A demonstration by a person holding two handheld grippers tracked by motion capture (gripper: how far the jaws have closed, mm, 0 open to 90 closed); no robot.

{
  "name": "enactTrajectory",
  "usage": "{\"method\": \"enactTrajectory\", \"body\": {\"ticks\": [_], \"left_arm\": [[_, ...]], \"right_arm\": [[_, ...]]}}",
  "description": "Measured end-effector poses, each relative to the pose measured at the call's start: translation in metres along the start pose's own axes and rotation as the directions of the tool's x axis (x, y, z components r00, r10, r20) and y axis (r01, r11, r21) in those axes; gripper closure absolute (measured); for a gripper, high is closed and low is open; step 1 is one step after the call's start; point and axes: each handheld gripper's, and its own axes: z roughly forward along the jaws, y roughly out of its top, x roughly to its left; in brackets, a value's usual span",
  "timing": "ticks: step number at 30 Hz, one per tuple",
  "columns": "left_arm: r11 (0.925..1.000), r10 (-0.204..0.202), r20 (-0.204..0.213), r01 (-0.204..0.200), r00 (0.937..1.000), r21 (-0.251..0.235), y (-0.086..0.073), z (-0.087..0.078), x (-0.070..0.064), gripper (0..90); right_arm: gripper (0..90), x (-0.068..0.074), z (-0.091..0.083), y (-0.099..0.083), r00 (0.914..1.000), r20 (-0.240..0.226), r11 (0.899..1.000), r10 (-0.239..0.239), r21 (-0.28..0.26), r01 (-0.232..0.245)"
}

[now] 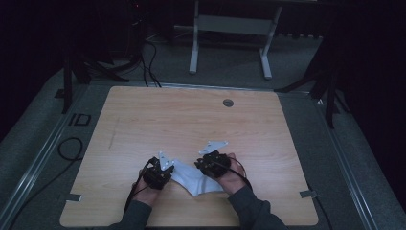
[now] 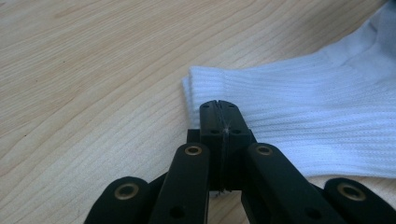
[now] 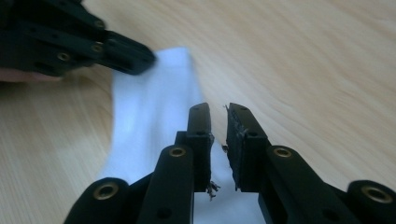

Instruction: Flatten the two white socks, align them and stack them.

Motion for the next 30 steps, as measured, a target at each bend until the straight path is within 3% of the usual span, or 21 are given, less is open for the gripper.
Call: {"method": "enactTrajectory", "body": {"ticks": [5,6,13,17,21,23,24,26,30], "left_arm": [[1.0000,-0.004,0.003,0.004,1.0000,0.001,0.000,0.000,0.000,89.8],[1.0000,-0.004,0.002,0.004,1.0000,0.000,0.000,0.000,0.000,89.8],[1.0000,0.002,-0.001,-0.002,1.0000,0.004,-0.001,-0.001,0.000,89.9],[1.0000,0.005,0.001,-0.005,1.0000,0.007,-0.001,-0.001,0.000,89.8],[1.0000,0.001,0.003,-0.001,1.0000,0.007,-0.001,-0.001,0.001,89.8],[1.0000,-0.002,0.006,0.002,1.0000,0.006,-0.001,-0.001,0.001,89.8],[1.0000,-0.006,0.009,0.006,0.9999,0.004,-0.002,-0.001,0.001,89.8],[1.0000,-0.007,0.011,0.007,0.9999,0.001,-0.002,-0.001,0.002,89.8],[0.9999,-0.012,0.015,0.012,0.9998,0.002,-0.002,-0.002,0.002,89.8]], "right_arm": [[77.3,-0.015,-0.020,-0.013,0.9988,0.042,1.000,0.024,0.007,-0.024],[75.8,-0.023,-0.028,-0.024,0.9972,0.065,0.999,0.035,0.022,-0.037],[70.9,-0.043,-0.046,-0.059,0.9873,0.113,0.991,0.112,0.055,-0.119],[69.5,-0.052,-0.049,-0.072,0.9788,0.131,0.984,0.157,0.069,-0.167],[68.7,-0.055,-0.043,-0.077,0.9790,0.119,0.979,0.166,0.097,-0.178],[70.9,-0.056,-0.037,-0.078,0.9794,0.113,0.977,0.167,0.116,-0.180],[80.9,-0.056,-0.034,-0.078,0.9801,0.110,0.976,0.165,0.127,-0.179],[87.8,-0.055,-0.034,-0.076,0.9811,0.116,0.978,0.155,0.125,-0.169],[88.2,-0.053,-0.045,-0.072,0.9820,0.124,0.982,0.143,0.106,-0.156]]}}
